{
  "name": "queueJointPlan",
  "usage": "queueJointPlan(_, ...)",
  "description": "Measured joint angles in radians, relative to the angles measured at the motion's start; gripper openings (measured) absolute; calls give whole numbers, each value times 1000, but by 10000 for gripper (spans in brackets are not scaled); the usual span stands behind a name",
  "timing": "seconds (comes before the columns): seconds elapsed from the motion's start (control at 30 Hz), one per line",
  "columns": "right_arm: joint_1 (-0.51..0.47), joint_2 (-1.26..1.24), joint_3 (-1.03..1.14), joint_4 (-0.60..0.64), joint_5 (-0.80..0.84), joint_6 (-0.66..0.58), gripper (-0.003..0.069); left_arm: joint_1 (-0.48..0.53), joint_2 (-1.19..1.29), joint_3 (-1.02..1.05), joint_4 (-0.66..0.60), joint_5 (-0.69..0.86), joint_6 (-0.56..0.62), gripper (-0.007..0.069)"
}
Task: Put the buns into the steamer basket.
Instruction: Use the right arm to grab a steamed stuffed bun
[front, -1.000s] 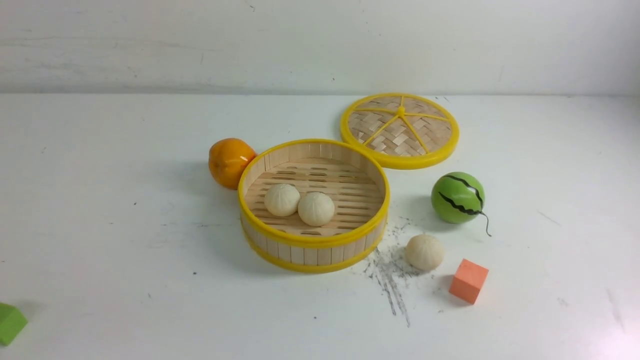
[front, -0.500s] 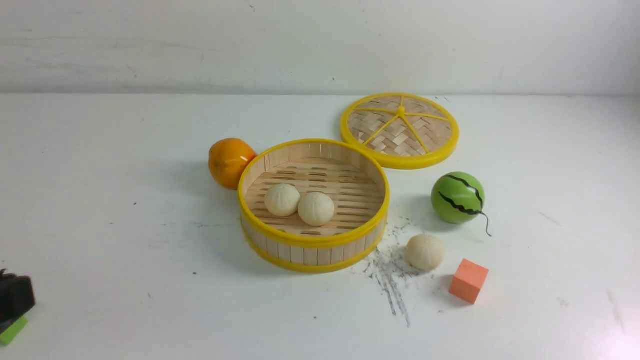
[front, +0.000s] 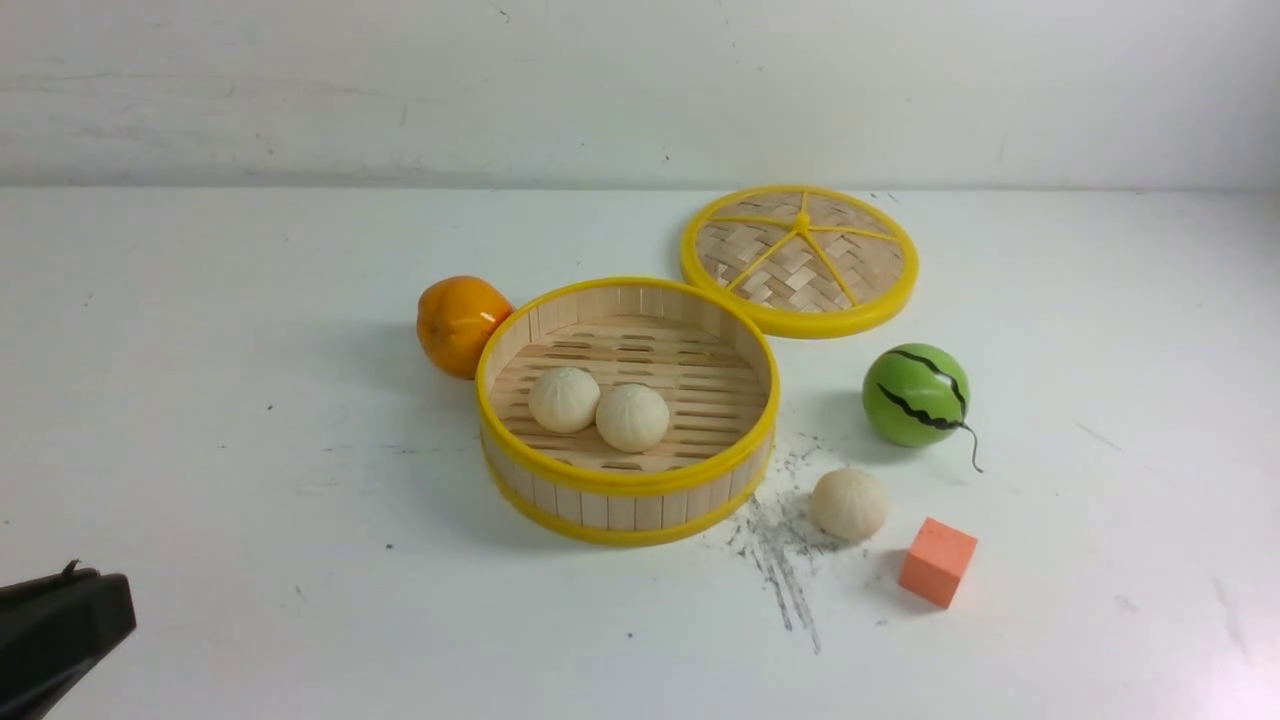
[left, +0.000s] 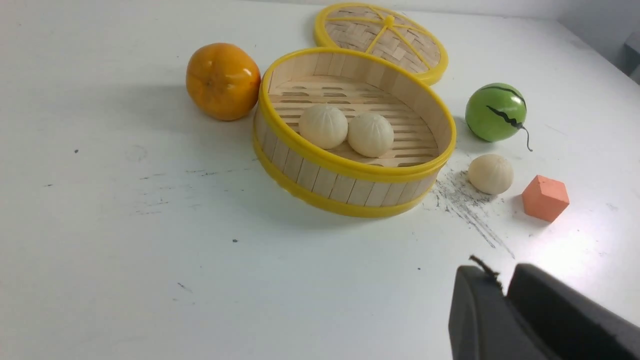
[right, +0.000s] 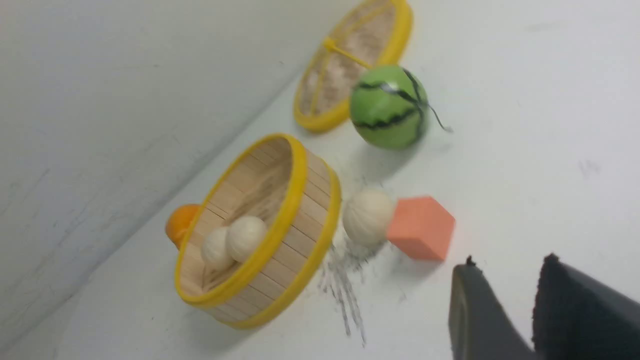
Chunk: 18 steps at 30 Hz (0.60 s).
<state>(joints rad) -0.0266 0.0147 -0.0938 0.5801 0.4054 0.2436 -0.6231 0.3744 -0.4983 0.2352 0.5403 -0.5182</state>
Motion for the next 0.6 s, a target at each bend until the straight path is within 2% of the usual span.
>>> queueJointPlan(0.07, 0, 89, -139, -31, 29, -121, 73, 0, 0, 0, 4, 0, 0, 83)
queueJointPlan(0.13, 0, 178, -262, -67, 87, -232, 2, 0, 0, 0, 7, 0, 0, 85)
queueJointPlan(0.17, 0, 242, -317, -83, 126, -285, -10, 0, 0, 0, 9, 0, 0, 85)
queueJointPlan(0.33, 0, 588, -642, -160, 467, -599, -20, 0, 0, 0, 14, 0, 0, 91)
queueJointPlan(0.37, 1, 645, -702, -165, 540, -643, -20, 0, 0, 0, 14, 0, 0, 92)
queueJointPlan(0.4, 2, 658, -702, -165, 540, -654, -20, 0, 0, 0, 15, 0, 0, 92)
queueJointPlan(0.43, 19, 775, -805, -172, 645, -738, -20, 0, 0, 0, 15, 0, 0, 92)
queueJointPlan(0.6, 101, 1017, -967, -174, 737, -845, -19, 0, 0, 0, 16, 24, 0, 92)
